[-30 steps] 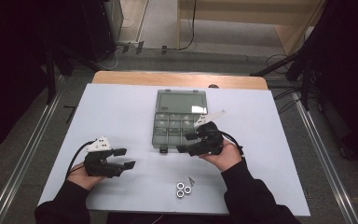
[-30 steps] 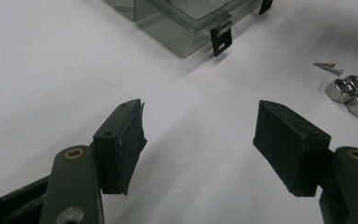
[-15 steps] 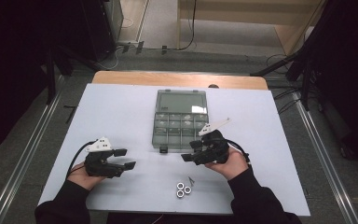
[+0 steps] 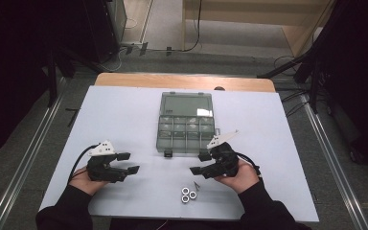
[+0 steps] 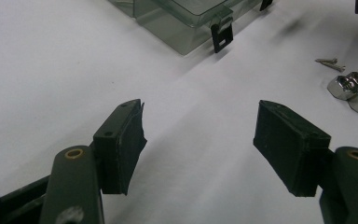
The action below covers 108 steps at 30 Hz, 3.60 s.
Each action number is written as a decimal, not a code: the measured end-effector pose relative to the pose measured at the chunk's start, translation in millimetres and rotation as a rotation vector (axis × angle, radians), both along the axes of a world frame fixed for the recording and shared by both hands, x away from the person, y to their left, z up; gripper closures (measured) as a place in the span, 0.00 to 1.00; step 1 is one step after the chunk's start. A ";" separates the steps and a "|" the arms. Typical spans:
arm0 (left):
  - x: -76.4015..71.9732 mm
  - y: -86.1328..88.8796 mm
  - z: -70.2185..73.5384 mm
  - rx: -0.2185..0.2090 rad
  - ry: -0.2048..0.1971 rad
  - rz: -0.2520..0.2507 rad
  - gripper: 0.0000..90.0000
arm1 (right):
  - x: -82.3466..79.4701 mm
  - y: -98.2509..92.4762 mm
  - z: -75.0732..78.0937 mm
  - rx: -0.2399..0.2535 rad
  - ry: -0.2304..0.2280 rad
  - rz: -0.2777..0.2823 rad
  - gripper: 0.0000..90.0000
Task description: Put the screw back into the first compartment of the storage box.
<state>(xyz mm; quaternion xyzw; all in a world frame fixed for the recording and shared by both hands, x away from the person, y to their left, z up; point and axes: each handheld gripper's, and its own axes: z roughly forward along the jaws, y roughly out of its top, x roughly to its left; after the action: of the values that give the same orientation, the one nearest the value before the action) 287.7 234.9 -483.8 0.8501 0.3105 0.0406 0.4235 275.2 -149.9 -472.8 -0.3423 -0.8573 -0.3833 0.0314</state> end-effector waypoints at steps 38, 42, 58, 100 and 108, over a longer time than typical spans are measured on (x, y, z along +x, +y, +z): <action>-0.8 0.7 1.3 -0.003 -0.010 0.007 0.36 | -27.2 9.1 -25.6 -0.142 0.054 0.011 0.68; -0.7 0.8 1.4 -0.003 -0.009 0.006 0.36 | -27.9 10.4 -25.6 -0.159 0.042 0.011 0.72; -0.7 0.9 1.5 -0.001 -0.010 0.008 0.36 | -33.9 18.0 -24.9 -0.215 -0.003 0.017 0.87; -0.1 0.8 0.9 0.002 -0.009 0.009 0.36 | -14.1 6.2 -8.7 -0.100 0.051 -0.049 0.99; -0.3 0.5 0.5 0.008 -0.013 0.011 0.36 | -8.6 11.5 -4.2 -0.089 0.046 -0.052 0.99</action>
<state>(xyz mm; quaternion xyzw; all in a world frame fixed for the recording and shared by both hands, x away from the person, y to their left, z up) 287.4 235.4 -483.3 0.8496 0.3124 0.0497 0.4220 266.6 -138.4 -477.0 -0.3744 -0.8633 -0.3375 0.0260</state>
